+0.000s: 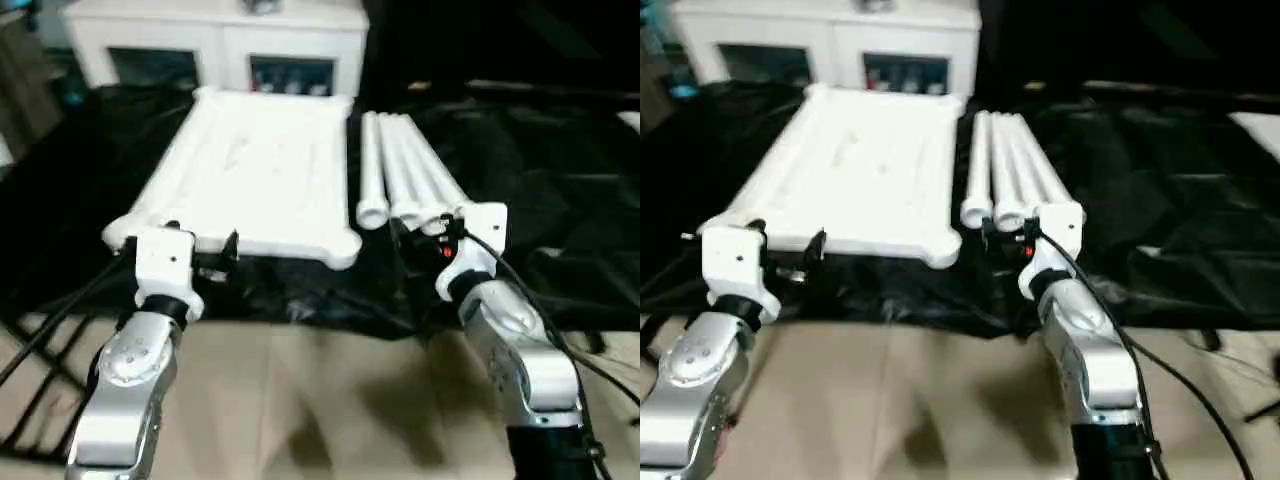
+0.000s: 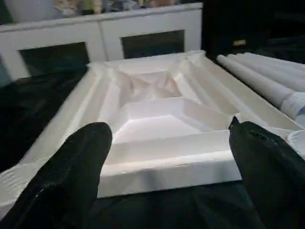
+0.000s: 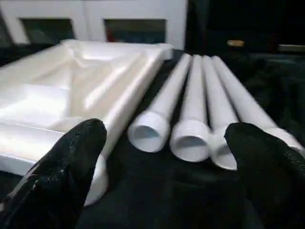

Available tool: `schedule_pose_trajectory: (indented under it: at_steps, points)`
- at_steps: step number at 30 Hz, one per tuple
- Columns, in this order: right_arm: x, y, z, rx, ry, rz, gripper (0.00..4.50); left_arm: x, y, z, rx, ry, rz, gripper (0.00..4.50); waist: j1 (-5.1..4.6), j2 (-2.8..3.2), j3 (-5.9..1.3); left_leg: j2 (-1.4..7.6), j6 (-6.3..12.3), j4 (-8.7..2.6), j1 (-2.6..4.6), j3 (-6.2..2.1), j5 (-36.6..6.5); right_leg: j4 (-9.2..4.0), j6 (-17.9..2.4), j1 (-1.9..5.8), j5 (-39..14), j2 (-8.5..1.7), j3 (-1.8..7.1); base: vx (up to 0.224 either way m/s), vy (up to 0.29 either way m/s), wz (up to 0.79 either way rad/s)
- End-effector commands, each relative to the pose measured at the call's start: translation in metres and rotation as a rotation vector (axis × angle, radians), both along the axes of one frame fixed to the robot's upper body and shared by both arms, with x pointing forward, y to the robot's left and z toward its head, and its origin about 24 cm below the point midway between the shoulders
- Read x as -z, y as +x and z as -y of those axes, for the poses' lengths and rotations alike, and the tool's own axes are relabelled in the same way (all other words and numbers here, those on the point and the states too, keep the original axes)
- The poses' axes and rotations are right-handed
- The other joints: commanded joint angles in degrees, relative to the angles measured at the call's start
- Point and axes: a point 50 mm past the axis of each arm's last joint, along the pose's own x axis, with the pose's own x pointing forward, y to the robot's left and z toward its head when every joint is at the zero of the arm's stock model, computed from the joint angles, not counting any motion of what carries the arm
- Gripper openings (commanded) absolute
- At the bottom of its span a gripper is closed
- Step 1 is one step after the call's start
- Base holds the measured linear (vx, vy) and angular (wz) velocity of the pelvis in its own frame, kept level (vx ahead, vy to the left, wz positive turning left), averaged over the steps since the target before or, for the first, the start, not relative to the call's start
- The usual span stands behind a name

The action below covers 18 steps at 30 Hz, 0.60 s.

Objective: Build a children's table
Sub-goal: Move to table

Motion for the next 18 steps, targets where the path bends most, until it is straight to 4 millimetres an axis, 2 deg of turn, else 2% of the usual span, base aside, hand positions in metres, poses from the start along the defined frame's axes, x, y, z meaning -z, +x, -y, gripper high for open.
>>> schedule_pose_trajectory:
  at_steps: [1, 2, 3, 4, 5, 6, 7, 8, 9, 10, 11, 12, 13, 14, 15, 16, 17, 18]
  points:
    - [0.0009, 0.0004, 0.0019, 0.000, -0.015, -0.006, 4.50, -0.0010, -0.0012, 0.0027, 0.018, -0.013, -0.009, 4.44, 0.32, 0.65, -3.10, 2.74, 3.14, -5.36, -1.11, -1.17, -18.07, -5.26, -9.83, 2.89, -25.90, -5.24, 3.83, 0.112, 0.014, -0.01]
    - [0.0014, 0.0003, 0.0023, 0.001, -0.016, -0.008, 4.50, -0.0009, -0.0014, 0.0032, 0.024, -0.015, -0.012, 4.44, 0.39, 0.63, -3.66, 2.39, 4.60, -4.74, -1.50, -0.89, -11.80, -4.68, -12.50, 3.84, -21.33, -5.05, 4.01, 0.112, 0.014, -0.01]
    - [0.0026, -0.0002, 0.0030, 0.003, -0.025, -0.012, 4.50, -0.0010, -0.0016, 0.0039, 0.031, -0.011, -0.013, 4.44, 0.42, 0.62, -3.83, 2.12, 5.35, -4.47, -1.62, -0.71, -8.91, -4.44, -13.64, 4.12, -18.70, -4.83, 3.96, 0.134, 0.006, 0.05]
    - [0.0042, -0.0012, 0.0034, 0.006, -0.035, -0.017, 4.50, -0.0011, -0.0016, 0.0048, 0.037, -0.006, -0.017, 4.44, 0.56, 1.10, -4.54, 1.67, 7.52, -3.99, -1.34, -0.74, -1.13, -2.89, -16.43, 4.56, -8.34, -3.91, 3.56, 0.147, 0.006, 0.05]
    - [0.0043, -0.0013, 0.0034, 0.006, -0.036, -0.018, 4.50, -0.0012, -0.0015, 0.0048, 0.037, -0.006, -0.018, 4.44, 0.55, 1.11, -4.71, 1.56, 8.61, -3.84, -1.08, -0.86, 1.66, -2.21, -16.89, 4.50, -4.51, -3.48, 3.27, 0.147, 0.006, 0.05]
    - [0.0041, -0.0015, 0.0030, 0.001, -0.042, -0.015, 4.50, -0.0016, -0.0013, 0.0050, 0.037, -0.006, -0.020, 4.44, 0.50, 1.28, -5.07, 1.51, 11.82, -3.53, -0.02, -1.42, 7.59, -0.74, -17.00, 3.86, 2.51, -2.61, 2.60, 0.161, 0.013, 0.06]
    - [0.0038, -0.0015, 0.0028, -0.002, -0.046, -0.012, 4.50, -0.0018, -0.0011, 0.0050, 0.036, -0.007, -0.020, 4.44, -0.02, 1.43, -5.46, 2.15, 16.45, -3.23, 2.70, -2.80, 14.16, 0.98, -15.84, 1.88, 6.76, -1.77, 1.64, 0.208, 0.009, 0.09]
    - [0.0041, -0.0018, 0.0021, -0.004, -0.051, -0.011, 4.50, -0.0017, -0.0014, 0.0048, 0.037, -0.007, -0.021, 4.44, -0.59, 1.45, -5.62, 2.58, 19.23, -2.87, 4.58, -4.04, 18.07, 2.06, -14.09, 0.17, 7.86, -1.25, 1.13, 0.208, 0.009, 0.09]
    - [0.0047, -0.0020, 0.0013, -0.005, -0.056, -0.011, 4.50, -0.0016, -0.0016, 0.0046, 0.039, -0.006, -0.023, 4.44, -1.40, 1.73, -5.25, 5.02, 23.74, -2.15, 8.99, -6.67, 21.43, 3.75, -9.94, -5.32, 4.04, -2.25, 0.89, 0.197, -0.016, 0.14]
    - [0.0049, -0.0019, 0.0012, -0.006, -0.058, -0.011, 4.50, -0.0016, -0.0014, 0.0046, 0.041, -0.005, -0.024, 4.44, -1.92, 1.22, -5.44, 5.87, 25.41, -1.85, 10.23, -8.06, 22.90, 4.40, -7.37, -6.77, 2.08, -3.03, 1.41, 0.141, -0.043, 0.06]
    - [0.0050, -0.0018, 0.0009, -0.008, -0.061, -0.010, 4.50, -0.0018, -0.0009, 0.0049, 0.043, -0.005, -0.025, 4.44, -0.33, -1.39, -4.96, -2.93, 23.44, 1.36, 0.86, -3.17, 17.12, 1.90, -7.40, 2.21, 8.44, -4.30, 6.38, 0.141, -0.043, 0.06]
    - [0.0050, -0.0018, 0.0009, -0.008, -0.061, -0.010, 4.50, -0.0018, -0.0009, 0.0049, 0.043, -0.005, -0.025, 4.44, 1.41, -2.42, -4.61, -5.40, 21.27, 4.03, -3.96, -2.15, 7.38, -0.36, -10.68, 7.08, 9.99, -6.00, 10.51, 0.140, -0.023, 0.10]
    - [0.0045, -0.0025, -0.0004, -0.015, -0.072, -0.004, 4.50, -0.0019, -0.0001, 0.0049, 0.045, -0.004, -0.028, 4.44, 2.94, -1.93, -5.54, -4.33, 17.57, 7.81, -6.75, -2.51, 0.73, -1.28, -16.27, 10.28, 16.61, -10.68, 14.85, 0.136, 0.057, 0.34]
    - [0.0044, -0.0026, -0.0006, -0.017, -0.074, -0.003, 4.50, -0.0020, 0.0003, 0.0051, 0.046, -0.004, -0.028, 4.44, 4.19, -0.68, -4.23, -0.76, 9.15, 10.01, -9.62, -5.11, -2.01, -1.57, -22.42, 10.38, 29.40, -11.85, 16.30, 0.136, 0.057, 0.34]
    - [0.0042, -0.0030, -0.0017, -0.029, -0.086, 0.000, 4.50, -0.0021, 0.0010, 0.0054, 0.049, -0.006, -0.029, 4.44, 4.34, -1.01, -4.32, -0.22, 3.58, 8.35, -11.40, -5.67, 0.14, 0.49, -22.06, 11.60, 38.47, -7.53, 14.04, 0.102, 0.078, 0.27]
    - [0.0038, -0.0034, -0.0027, -0.040, -0.095, 0.003, 4.50, -0.0022, 0.0014, 0.0055, 0.051, -0.006, -0.028, 4.44, 4.64, 0.01, -4.09, 0.02, 2.82, 5.44, -10.32, -5.77, 3.84, 0.64, -19.66, 10.38, 37.58, -4.87, 11.49, -0.091, 0.048, 0.25]
    - [0.0037, -0.0036, -0.0031, -0.044, -0.099, 0.004, 4.50, -0.0023, 0.0015, 0.0055, 0.052, -0.006, -0.028, 4.44, 3.99, 3.14, -4.31, -1.12, 14.36, 0.00, -9.04, -5.30, 15.10, -0.63, -11.84, 9.88, 26.21, -2.47, 2.48, -0.118, 0.048, 0.39]
    - [0.0027, -0.0045, -0.0052, -0.064, -0.112, 0.013, 4.50, -0.0025, 0.0023, 0.0061, 0.056, -0.008, -0.029, 4.44, 1.78, 5.53, -3.73, 1.16, 26.16, -1.69, -2.79, -11.17, 12.88, 5.06, -4.73, 3.62, 2.43, 3.20, -3.10, -0.156, 0.023, 0.33]
